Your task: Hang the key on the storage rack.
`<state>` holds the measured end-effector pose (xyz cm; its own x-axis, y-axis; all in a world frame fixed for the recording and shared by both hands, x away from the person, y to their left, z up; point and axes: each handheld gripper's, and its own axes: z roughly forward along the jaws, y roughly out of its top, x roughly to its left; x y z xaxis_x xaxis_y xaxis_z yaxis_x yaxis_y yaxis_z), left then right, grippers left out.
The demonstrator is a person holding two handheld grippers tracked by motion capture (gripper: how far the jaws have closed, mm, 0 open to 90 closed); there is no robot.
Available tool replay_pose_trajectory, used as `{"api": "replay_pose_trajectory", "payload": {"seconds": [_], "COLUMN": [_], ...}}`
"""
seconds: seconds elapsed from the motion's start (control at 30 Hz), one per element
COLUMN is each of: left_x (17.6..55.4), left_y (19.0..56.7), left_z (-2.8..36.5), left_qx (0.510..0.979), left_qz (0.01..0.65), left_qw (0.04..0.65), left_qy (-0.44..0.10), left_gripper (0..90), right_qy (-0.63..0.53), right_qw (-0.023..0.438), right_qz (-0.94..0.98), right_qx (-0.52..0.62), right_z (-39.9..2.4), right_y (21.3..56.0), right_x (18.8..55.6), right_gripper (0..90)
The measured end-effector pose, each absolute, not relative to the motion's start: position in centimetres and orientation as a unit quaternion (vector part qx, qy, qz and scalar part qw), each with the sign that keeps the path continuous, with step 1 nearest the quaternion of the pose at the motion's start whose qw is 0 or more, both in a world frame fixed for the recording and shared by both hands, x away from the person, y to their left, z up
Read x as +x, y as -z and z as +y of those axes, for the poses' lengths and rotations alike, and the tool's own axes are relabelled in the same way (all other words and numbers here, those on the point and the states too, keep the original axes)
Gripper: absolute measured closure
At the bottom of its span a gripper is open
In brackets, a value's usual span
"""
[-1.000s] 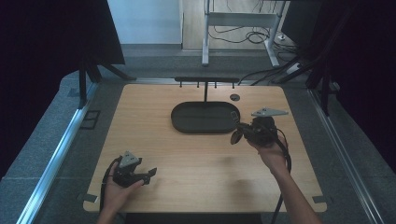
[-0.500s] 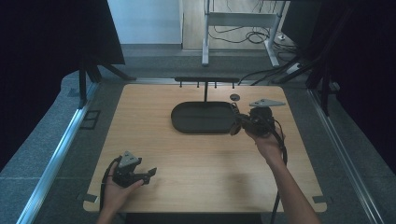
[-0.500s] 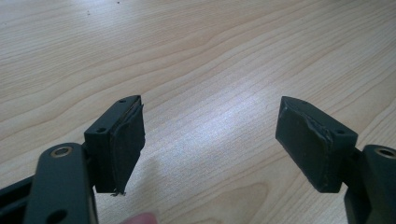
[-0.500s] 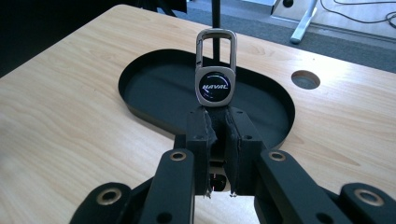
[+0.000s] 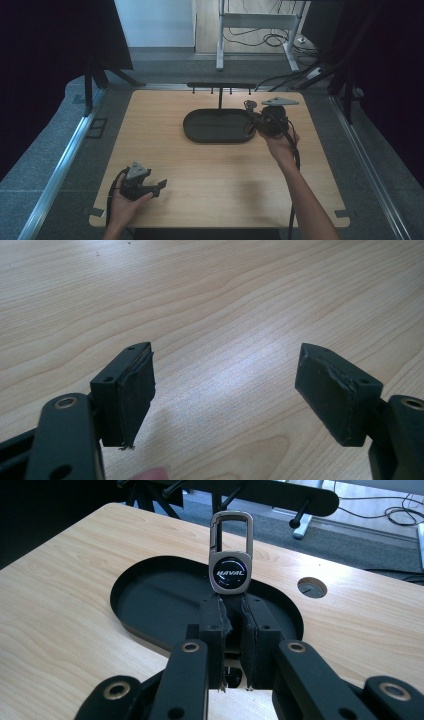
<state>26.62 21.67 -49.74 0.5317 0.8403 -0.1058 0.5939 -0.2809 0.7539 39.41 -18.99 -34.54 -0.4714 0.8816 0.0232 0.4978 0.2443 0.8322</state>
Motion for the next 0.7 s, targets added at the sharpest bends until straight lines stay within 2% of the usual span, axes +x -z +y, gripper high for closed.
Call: {"api": "replay_pose_trajectory", "payload": {"seconds": [0.7], "left_x": [26.6], "left_y": [49.7], "left_z": [21.7], "left_qx": [0.784], "left_qz": [0.456], "left_qw": [0.390], "left_qy": [-0.157], "left_gripper": [24.5], "right_qy": [-0.398], "right_qw": [0.248], "right_qz": [0.741], "right_qx": [0.481], "right_z": [-18.9], "right_y": [34.4], "right_x": [42.0], "right_gripper": [80.4]}}
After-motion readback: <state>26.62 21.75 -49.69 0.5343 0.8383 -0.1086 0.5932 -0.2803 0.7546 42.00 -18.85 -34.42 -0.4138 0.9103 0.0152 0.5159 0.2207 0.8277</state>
